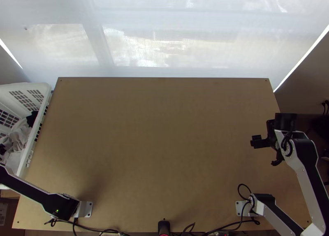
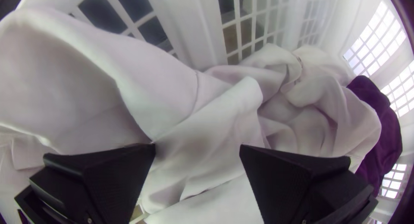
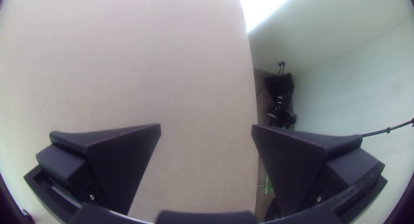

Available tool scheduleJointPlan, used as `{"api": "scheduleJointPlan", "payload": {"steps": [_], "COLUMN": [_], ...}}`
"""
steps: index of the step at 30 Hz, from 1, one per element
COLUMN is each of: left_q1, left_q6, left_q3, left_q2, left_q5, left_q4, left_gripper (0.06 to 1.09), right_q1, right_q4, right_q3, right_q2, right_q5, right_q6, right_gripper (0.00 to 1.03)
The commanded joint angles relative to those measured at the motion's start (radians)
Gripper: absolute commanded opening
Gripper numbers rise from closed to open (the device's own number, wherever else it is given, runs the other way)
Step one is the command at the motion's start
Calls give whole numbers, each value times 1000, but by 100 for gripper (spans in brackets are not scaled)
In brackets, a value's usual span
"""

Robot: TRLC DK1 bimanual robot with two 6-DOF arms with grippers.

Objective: Fold the t-shirt

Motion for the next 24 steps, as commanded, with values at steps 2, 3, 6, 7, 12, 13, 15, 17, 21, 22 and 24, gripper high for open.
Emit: {"api": "scheduleJointPlan", "payload": {"steps": [2, 3, 6, 7, 12, 13, 15, 17, 21, 22, 24], "left_q1": [-2, -2, -6, -6, -5, -6, -6, -6, -3, -3, -3], "left_q6": [4, 5, 11, 11, -19, -19, -22, -27, -70, -84, -105], "left_q3": [11, 20, 29, 29, 27, 27, 27, 26, 24, 20, 11], "left_q2": [50, 61, 73, 75, 62, 59, 47, 29, -40, -68, -133], "left_q5": [-2, -2, 0, 1, 30, 30, 32, 61, 124, 156, 196], "left_q4": [36, 39, 42, 42, 28, 23, 14, -13, -76, -96, -130], "left_gripper": [98, 97, 87, 80, 28, 20, 9, 9, 9, 9, 9], "right_q1": [-11, -14, -20, -21, -23, -23, -23, -23, -23, -23, -21], "right_q4": [-16, -18, -19, -19, -19, -19, -18, -18, -12, -10, -9], "right_q3": [7, 5, 1, -1, -4, -5, -11, -19, -27, -27, -25], "right_q2": [-5, -5, -8, -8, -9, -9, -9, -11, -18, -20, -23], "right_q5": [0, 2, 2, 4, 10, 10, 10, 10, 8, 8, 8], "right_q6": [-1, -3, -6, -6, -10, -10, -9, -7, -7, -7, -6], "right_gripper": [98, 98, 98, 98, 98, 98, 98, 98, 98, 98, 98]}}
